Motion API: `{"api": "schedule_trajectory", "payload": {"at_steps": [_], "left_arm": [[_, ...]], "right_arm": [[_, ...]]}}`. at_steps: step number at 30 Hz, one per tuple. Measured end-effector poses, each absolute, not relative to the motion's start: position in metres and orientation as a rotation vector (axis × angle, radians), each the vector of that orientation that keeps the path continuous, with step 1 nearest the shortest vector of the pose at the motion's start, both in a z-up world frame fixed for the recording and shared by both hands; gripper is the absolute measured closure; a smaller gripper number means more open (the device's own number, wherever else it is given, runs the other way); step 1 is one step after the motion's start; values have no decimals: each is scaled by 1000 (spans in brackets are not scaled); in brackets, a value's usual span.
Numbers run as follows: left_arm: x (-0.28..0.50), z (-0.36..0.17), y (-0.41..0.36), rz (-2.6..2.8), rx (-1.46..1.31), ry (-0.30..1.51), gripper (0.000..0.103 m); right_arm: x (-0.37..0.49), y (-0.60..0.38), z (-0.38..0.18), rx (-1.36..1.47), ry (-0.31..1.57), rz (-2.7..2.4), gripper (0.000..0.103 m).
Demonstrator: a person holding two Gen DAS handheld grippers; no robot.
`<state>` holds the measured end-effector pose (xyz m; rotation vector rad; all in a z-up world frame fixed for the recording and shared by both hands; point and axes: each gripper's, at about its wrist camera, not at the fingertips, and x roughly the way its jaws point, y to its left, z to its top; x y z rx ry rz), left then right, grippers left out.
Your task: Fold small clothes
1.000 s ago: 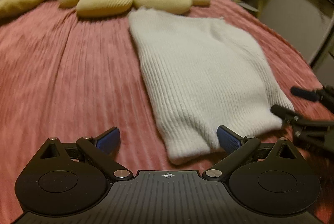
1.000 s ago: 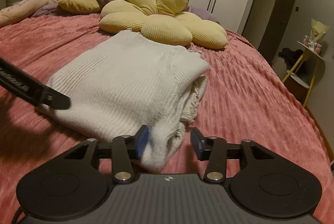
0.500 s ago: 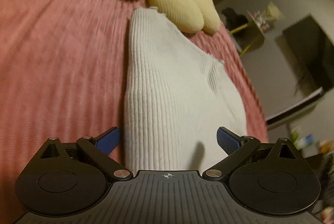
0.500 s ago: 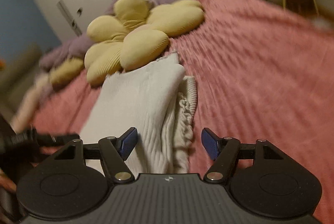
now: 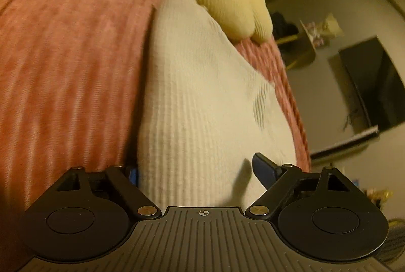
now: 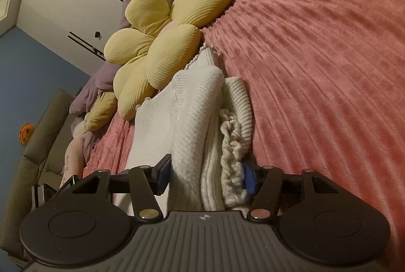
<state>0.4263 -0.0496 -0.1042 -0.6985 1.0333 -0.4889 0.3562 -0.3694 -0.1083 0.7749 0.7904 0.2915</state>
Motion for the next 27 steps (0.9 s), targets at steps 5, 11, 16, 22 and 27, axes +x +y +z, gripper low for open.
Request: {"api": "schedule_trajectory", "payload": {"at_steps": [5,11,16,22,27], "left_arm": [[422,-98,-46,-463,-708,1029,56],[403,-63,-27,-490,-653,966,60],[368,-46,11,-396,-468,937,53],[303,-46,57,-258,-397,926,19],[253,-53,55,-232,-392,928,16]], "right_arm": [[357,-360,-103,744,787,271,60],[351,-338,-82,709,765,321,62],[339,-286,-77,635,788,423,62],[296,-250,-74,514,780,338,47],[236,-256,-61,499,760,295,47]]}}
